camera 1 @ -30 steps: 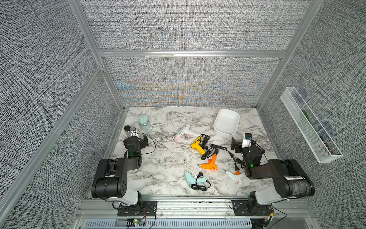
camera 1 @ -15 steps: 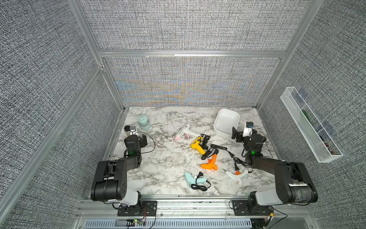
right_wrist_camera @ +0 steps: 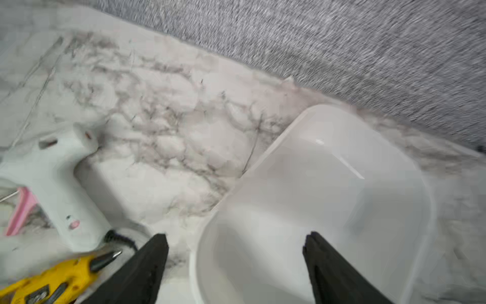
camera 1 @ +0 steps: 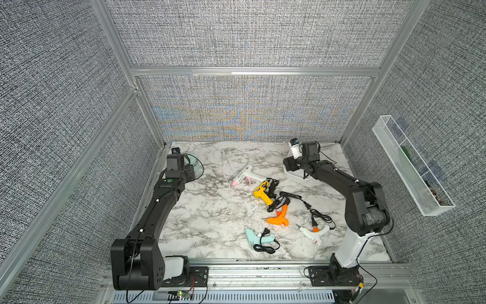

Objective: Put the hot melt glue gun into the storage box
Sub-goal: Pick up the storage box at the center of the board.

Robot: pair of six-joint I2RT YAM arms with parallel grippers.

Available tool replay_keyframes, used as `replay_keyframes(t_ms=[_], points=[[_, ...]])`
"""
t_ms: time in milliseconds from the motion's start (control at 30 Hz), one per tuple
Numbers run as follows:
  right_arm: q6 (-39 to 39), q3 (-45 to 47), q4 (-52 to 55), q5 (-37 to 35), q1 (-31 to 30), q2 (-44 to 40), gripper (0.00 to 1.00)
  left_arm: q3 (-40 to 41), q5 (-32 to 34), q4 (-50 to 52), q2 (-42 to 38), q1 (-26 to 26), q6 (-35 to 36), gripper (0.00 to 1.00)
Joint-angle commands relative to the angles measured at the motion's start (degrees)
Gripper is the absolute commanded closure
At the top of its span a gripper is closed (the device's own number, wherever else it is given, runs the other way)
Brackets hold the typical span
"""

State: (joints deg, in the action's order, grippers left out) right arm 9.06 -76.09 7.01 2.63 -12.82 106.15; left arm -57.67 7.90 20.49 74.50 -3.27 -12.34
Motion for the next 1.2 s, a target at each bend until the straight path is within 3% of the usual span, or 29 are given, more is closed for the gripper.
replay_keyframes(t_ms=[0,267,567,667,1000,1167], points=[[1.6,-1.9,10.9,3.1,-1.3,1.8,0.14,-1.3,-1.9,9.6,-1.0,-0.1,-1.5,0.39],[1.8,-3.1,13.0,0.7,-1.6,5.7,0.13,-2.9,-4.1,12.0,-1.0,-0.1,-2.4,0.38],[0.8,-3.0,12.5,-5.2,-0.2,8.2,0.27,-3.0,-4.2,12.8,-0.6,-0.3,-2.6,0.43],[0.3,-2.8,12.5,-6.4,0.6,8.0,0.37,-3.1,-4.2,12.9,-0.4,-0.3,-2.6,0.46],[-1.9,-7.5,16.1,-7.1,-1.5,9.0,0.87,-4.8,-2.9,14.2,-0.4,-1.0,-2.3,0.47],[-3.8,-13.5,20.0,-11.2,-6.6,8.6,1.00,-5.5,-2.2,15.5,-1.6,-1.0,-2.6,0.49]])
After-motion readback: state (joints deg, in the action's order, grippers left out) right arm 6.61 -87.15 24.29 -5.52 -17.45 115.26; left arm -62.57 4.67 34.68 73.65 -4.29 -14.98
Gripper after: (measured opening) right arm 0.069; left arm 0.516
